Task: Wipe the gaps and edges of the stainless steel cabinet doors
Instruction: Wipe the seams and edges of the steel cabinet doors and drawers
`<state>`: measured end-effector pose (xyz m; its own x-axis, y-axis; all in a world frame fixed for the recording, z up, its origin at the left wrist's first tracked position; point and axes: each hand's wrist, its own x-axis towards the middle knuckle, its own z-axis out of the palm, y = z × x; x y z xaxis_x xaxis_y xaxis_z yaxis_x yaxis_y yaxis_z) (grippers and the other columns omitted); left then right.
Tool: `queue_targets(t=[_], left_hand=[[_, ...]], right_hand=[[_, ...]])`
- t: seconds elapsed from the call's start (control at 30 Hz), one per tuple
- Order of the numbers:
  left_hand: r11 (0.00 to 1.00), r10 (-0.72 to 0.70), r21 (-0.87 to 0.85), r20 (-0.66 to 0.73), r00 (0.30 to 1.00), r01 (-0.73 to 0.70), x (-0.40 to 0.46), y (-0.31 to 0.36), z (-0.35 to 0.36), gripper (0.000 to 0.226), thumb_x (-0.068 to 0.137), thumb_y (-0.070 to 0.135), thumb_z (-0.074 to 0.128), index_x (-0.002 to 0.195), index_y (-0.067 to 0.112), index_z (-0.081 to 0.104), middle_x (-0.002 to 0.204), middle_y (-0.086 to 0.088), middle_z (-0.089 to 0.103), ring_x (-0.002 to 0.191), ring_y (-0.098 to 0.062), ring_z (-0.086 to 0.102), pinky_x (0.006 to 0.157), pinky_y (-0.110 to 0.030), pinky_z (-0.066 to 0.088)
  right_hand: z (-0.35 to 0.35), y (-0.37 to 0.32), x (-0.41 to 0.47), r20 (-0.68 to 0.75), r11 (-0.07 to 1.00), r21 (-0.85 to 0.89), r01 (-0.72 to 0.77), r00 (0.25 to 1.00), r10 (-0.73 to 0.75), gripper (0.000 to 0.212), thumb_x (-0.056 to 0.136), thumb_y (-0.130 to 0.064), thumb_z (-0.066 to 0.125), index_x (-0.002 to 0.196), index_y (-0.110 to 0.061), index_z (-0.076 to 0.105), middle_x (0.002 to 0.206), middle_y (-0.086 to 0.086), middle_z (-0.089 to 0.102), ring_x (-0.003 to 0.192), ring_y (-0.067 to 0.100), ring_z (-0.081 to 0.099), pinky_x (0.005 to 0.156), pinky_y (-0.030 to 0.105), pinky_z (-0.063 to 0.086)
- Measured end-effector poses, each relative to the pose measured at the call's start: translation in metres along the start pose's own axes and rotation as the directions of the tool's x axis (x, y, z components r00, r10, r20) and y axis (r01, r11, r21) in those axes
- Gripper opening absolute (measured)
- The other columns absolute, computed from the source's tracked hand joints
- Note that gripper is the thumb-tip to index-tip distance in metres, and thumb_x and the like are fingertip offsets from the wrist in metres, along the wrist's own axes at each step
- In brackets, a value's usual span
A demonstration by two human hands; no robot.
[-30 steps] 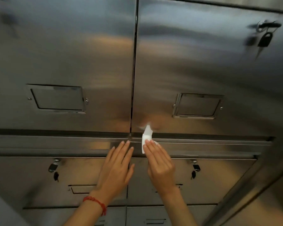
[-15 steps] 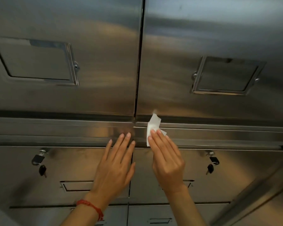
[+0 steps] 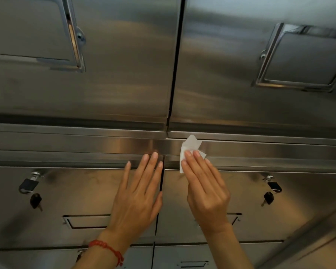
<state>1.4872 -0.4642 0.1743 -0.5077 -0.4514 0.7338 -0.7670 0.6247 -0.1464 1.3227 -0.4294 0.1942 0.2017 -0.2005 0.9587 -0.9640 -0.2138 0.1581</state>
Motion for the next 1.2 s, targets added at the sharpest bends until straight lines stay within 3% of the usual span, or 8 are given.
queue_targets(t=[0.3,0.5,1.2], left_hand=[[1.0,0.016,-0.002,0.001,1.0,-0.016,-0.013,-0.006,0.017,0.051,0.101,0.032,0.018,0.142,0.004,0.024,0.147,-0.017,0.028,0.144,-0.025,0.009,0.109,-0.053,0.022],[0.999,0.04,0.011,-0.031,0.999,-0.04,-0.018,-0.007,0.023,0.058,0.091,0.029,0.038,0.142,0.003,0.025,0.148,-0.015,0.028,0.14,-0.026,0.021,0.111,-0.052,0.019],[1.0,-0.012,-0.024,-0.029,1.0,0.011,-0.018,-0.001,0.019,0.055,0.088,0.022,0.041,0.139,0.004,0.031,0.146,-0.013,0.034,0.136,-0.027,0.029,0.107,-0.053,0.026]], right_hand=[[0.01,-0.01,-0.016,0.002,1.0,-0.005,-0.021,1.0,0.021,0.022,0.092,0.001,0.054,0.11,-0.004,0.066,0.119,0.012,0.063,0.114,0.022,0.059,0.094,0.038,0.05],[0.016,-0.017,-0.016,-0.013,0.999,-0.029,-0.015,1.0,0.015,0.021,0.093,0.0,0.054,0.11,-0.005,0.066,0.118,0.01,0.064,0.114,0.021,0.06,0.094,0.036,0.05],[0.015,-0.021,-0.019,-0.002,0.997,-0.076,-0.005,1.0,0.005,0.022,0.093,0.0,0.055,0.111,-0.006,0.067,0.12,0.009,0.063,0.114,0.019,0.059,0.092,0.036,0.052]])
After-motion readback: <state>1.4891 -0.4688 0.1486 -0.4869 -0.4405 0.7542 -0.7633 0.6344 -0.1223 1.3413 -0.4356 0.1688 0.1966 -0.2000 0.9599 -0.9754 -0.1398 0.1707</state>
